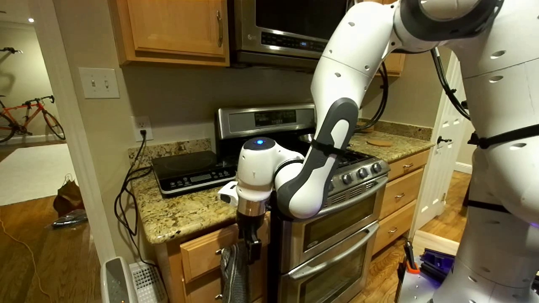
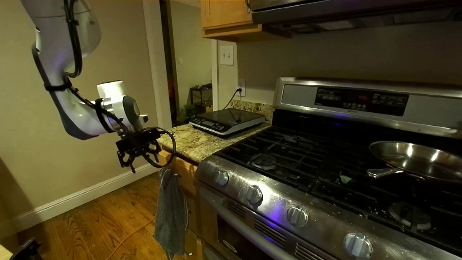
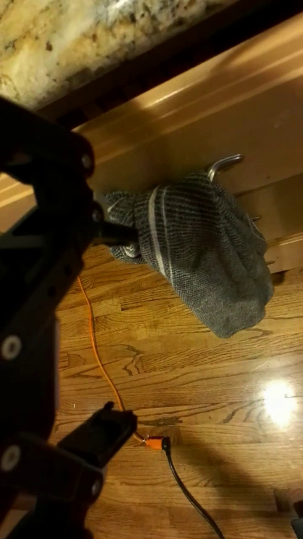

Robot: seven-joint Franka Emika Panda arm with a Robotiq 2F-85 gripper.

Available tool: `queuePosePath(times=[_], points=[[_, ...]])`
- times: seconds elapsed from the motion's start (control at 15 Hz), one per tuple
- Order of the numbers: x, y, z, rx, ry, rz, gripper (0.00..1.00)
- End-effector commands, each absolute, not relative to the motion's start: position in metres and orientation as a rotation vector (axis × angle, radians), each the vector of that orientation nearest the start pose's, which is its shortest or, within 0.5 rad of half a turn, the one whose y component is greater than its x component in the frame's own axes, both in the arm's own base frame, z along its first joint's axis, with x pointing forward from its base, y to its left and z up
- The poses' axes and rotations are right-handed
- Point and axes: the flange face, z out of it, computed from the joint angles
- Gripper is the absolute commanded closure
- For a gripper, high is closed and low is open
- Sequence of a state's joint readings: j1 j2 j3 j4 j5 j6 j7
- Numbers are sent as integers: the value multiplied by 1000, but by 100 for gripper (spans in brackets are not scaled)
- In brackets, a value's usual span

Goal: Open the drawer to the left of the stove

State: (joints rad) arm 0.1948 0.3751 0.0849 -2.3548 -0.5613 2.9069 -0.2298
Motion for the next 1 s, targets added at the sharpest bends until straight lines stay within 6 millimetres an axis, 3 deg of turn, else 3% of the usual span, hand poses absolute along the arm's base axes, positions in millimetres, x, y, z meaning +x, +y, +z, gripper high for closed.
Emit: queuePosePath(times=[0.0,0.53,0.93], points=[[492,187,179,-2858,-1708,-333,0],[497,205,152,-2975,-1802,-342,0],[512,190,129,-3033,-1806,-309,0]])
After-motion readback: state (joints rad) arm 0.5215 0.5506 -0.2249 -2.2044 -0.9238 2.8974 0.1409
